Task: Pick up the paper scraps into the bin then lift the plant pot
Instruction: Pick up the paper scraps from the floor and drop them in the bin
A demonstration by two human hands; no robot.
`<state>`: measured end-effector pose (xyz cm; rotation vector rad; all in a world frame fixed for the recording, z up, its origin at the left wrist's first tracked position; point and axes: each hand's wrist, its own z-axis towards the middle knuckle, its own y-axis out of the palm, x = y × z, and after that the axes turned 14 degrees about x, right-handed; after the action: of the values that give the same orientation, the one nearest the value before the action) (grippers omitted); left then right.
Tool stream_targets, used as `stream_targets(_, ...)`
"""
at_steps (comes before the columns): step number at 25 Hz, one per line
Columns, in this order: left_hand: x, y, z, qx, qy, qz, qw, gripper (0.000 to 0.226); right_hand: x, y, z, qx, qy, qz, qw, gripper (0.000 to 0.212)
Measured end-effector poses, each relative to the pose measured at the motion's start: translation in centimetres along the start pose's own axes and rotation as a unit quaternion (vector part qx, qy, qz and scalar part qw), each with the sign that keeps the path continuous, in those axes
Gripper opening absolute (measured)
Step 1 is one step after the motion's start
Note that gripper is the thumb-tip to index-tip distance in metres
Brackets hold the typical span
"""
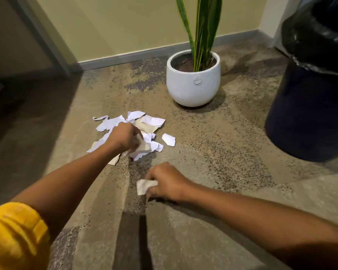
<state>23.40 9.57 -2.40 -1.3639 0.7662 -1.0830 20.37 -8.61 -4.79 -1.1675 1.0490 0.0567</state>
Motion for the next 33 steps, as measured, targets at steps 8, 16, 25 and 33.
stream_targets(8, 8.3, -5.7, 0.9, 0.114, -0.069, -0.296, 0.946, 0.024, 0.4, -17.2, 0.5, 0.25, 0.065, 0.03, 0.966, 0.026)
stream_targets(16, 24.2, -15.2, 2.6, 0.153, -0.072, -0.476, 0.863, 0.015, 0.1, -31.8, -4.3, 0.5, 0.066, 0.058, 0.862, 0.03)
stream_targets(25, 35.2, -16.9, 2.8, 0.106, -0.081, -0.491, 0.861, 0.01, 5.0, -36.6, -8.7, 0.499, 0.227, -0.11, 0.829, 0.025)
stream_targets(33, 35.3, -17.0, 1.8, 0.009, -0.069, -0.616, 0.785, 0.049, 5.3, -37.4, -9.7, 0.517, 0.226, -0.089, 0.821, 0.032)
